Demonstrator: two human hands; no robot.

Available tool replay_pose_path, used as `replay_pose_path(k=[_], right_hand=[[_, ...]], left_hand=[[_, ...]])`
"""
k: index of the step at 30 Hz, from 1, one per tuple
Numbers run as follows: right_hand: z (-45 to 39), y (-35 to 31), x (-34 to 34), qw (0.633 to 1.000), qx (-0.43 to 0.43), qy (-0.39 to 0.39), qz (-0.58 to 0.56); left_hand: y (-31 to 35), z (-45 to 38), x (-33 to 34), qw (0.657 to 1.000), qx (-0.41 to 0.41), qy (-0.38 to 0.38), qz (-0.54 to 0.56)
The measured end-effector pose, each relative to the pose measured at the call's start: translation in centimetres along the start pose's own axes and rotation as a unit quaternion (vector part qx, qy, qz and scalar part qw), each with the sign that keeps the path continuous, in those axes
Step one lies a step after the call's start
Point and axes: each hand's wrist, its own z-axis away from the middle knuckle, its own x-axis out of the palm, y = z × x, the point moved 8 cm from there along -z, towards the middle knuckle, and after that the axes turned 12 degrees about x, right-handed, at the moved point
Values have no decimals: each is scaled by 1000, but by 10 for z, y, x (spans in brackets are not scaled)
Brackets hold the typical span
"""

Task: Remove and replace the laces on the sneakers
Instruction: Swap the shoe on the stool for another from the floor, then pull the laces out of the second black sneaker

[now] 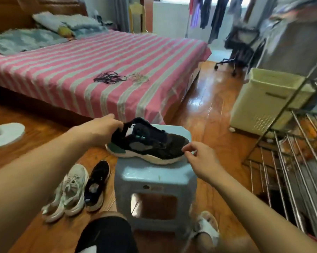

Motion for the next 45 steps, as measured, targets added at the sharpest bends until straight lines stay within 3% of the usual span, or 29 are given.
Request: replay_pose_path(k=[5,7,10,13,19,22,26,32,35,38,45], right_hand=[[10,-15,10,999,-16,-31,-25],[15,-32,16,998,-35,-40,-26],[22,-66,36,996,-71,-45,-17],[30,-115,82,991,-110,-83,-6],[61,-181,264,948,-140,-273,87],[72,-158,374,912,-116,-354,174],[70,-90,501,861,-82,-416,283],[9,-50,581,868,-7,-371,330],[-10,-33,615,860,33,-375,345],[-18,-21,632,868,77,-376,315],[-30,-101,543,918,17,-246,311]], left_hand=[[42,36,-5,999,34,7,16],[47,62,-1,995,4,82,57],[14,124,7,969,-117,202,80],[-46,199,47,914,-274,249,163],[-112,340,242,807,-521,154,231],[-119,386,354,769,-586,95,239],[-134,404,447,682,-672,104,271],[-198,358,514,762,-612,24,211],[-211,349,523,750,-619,-5,233],[-213,355,510,739,-639,15,216],[-226,309,390,792,-557,95,231]])
